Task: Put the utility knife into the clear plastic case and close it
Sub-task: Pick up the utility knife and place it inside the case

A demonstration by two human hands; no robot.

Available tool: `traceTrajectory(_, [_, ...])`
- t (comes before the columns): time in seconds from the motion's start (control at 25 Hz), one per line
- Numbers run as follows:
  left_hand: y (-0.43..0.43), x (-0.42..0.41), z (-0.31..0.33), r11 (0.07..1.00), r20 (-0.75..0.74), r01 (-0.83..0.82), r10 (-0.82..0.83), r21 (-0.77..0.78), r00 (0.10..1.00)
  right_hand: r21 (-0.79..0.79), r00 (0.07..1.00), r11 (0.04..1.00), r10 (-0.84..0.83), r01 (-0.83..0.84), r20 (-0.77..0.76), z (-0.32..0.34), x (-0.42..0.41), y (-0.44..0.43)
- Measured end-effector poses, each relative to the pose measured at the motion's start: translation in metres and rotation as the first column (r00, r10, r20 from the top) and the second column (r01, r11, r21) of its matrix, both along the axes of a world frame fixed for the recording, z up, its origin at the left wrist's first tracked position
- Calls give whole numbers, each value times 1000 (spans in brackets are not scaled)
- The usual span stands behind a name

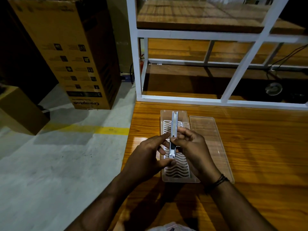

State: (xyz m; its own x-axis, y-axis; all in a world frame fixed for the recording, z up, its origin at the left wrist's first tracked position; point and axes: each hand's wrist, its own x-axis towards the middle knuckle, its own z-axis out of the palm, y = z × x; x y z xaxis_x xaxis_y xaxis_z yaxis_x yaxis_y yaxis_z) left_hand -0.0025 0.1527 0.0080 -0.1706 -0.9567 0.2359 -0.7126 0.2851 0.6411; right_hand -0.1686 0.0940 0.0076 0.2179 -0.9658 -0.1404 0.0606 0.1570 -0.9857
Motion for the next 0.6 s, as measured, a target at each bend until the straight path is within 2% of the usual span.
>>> traceTrajectory(0.28, [0, 0, -1, 1000, -4, 5, -5, 0, 1000, -18, 999, 999, 31, -30, 19, -1, -1, 0])
traceTrajectory(0.44, [1, -1, -5, 1000, -63, 13, -11, 20, 998, -21, 999, 999, 47, -47, 27, -3, -2, 2])
traceTrajectory(0.6, [1, -1, -4, 1000, -66, 6, -6, -8, 998, -34, 998, 998, 54, -55, -15, -5, -7, 2])
